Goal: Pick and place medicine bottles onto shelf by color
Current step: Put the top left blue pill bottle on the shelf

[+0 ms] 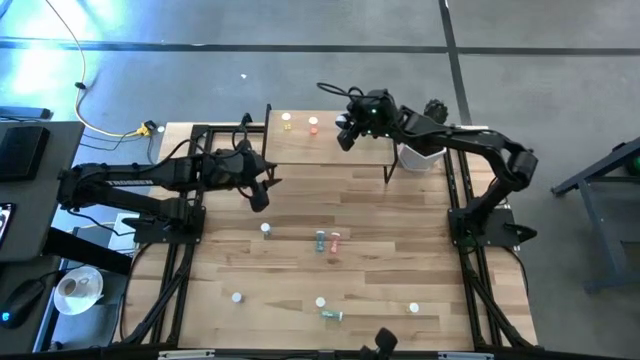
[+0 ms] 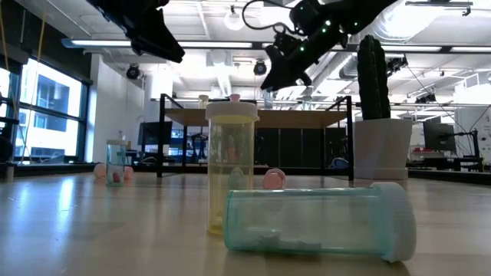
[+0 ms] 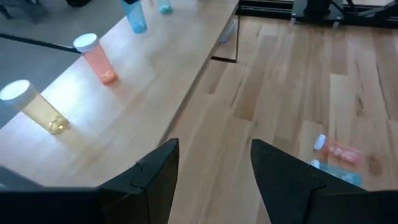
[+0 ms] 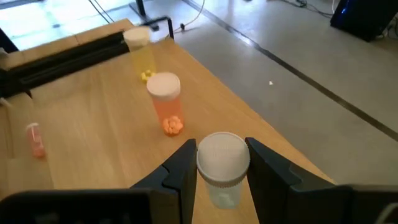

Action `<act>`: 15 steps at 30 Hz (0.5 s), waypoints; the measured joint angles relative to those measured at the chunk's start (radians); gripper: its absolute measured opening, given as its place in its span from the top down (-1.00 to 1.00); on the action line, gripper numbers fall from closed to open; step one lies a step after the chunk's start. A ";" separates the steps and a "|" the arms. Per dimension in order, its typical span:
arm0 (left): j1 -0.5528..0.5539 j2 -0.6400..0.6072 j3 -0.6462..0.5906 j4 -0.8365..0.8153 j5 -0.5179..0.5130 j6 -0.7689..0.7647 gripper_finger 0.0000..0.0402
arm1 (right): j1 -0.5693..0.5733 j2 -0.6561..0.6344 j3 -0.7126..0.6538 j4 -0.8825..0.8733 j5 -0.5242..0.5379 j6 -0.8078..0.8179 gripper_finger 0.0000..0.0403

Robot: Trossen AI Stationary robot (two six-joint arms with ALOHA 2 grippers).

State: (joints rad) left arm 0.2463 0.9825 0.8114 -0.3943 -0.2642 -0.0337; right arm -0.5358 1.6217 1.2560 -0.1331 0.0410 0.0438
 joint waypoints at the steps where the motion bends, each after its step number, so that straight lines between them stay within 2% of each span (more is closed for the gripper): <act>1: 0.002 0.000 0.000 0.000 0.003 0.000 0.06 | 0.000 0.004 0.000 0.000 0.000 0.001 0.48; 7: 0.003 0.000 0.000 0.000 0.042 -0.005 0.06 | -0.003 0.021 0.000 -0.005 0.000 -0.001 0.48; 15: 0.003 0.000 0.000 0.000 0.045 -0.007 0.06 | -0.008 0.022 0.000 -0.006 0.026 -0.025 0.48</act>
State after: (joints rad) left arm 0.2489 0.9825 0.8116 -0.3943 -0.2195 -0.0410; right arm -0.5435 1.6432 1.2560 -0.1388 0.0674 0.0192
